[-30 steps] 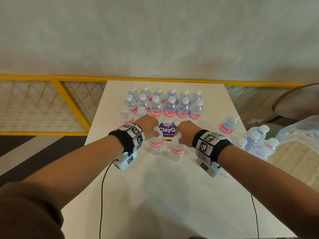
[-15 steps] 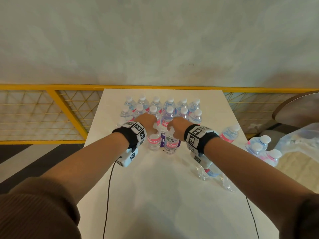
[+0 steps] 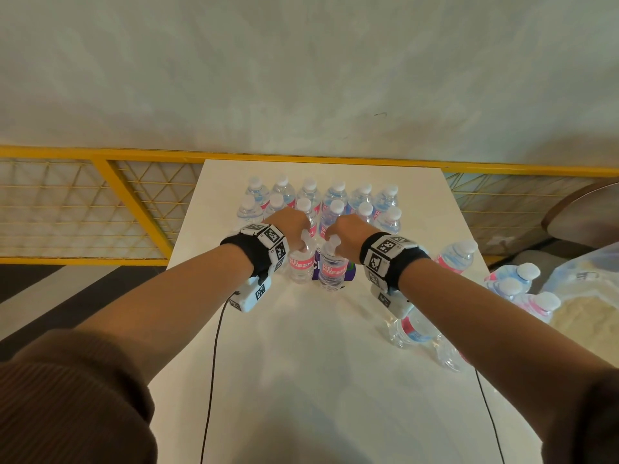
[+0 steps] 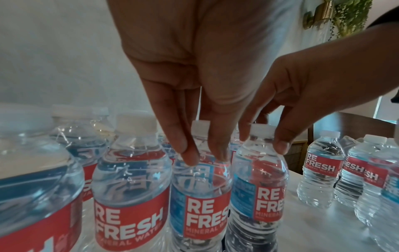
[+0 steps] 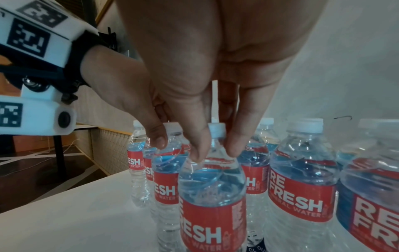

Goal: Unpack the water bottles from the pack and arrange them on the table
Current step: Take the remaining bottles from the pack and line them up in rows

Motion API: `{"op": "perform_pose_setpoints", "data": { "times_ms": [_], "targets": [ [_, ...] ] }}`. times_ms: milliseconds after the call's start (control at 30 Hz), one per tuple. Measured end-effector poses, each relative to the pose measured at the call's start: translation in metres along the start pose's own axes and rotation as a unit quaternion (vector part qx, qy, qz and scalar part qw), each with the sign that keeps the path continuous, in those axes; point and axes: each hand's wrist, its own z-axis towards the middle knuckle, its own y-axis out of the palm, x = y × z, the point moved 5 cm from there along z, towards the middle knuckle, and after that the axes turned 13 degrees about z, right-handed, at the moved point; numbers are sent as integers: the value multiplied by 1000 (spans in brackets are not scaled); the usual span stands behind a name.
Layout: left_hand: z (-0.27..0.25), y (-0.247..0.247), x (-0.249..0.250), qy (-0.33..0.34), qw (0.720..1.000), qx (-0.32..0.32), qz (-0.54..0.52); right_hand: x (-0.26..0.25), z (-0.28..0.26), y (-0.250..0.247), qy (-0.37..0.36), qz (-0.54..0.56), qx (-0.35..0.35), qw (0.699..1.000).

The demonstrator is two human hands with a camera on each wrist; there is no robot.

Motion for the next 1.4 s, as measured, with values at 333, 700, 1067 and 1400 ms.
{"op": "perform_pose_setpoints", "data": {
  "times_ms": [333,700,1067,1400],
  "targets": [
    [1,0,0,-1,1000,8,-19,0,5,-5,-3,-4,9,1000],
    [0,0,0,4,1000,16,-5,-3,7,-1,5,3,3,1000],
    [9,5,-1,-13,999,25,-15,1,12,0,8,26,16,999],
    [8,3,-1,-15,1000,24,-8,-2,12,0,9,23,27,999]
  ]
}}
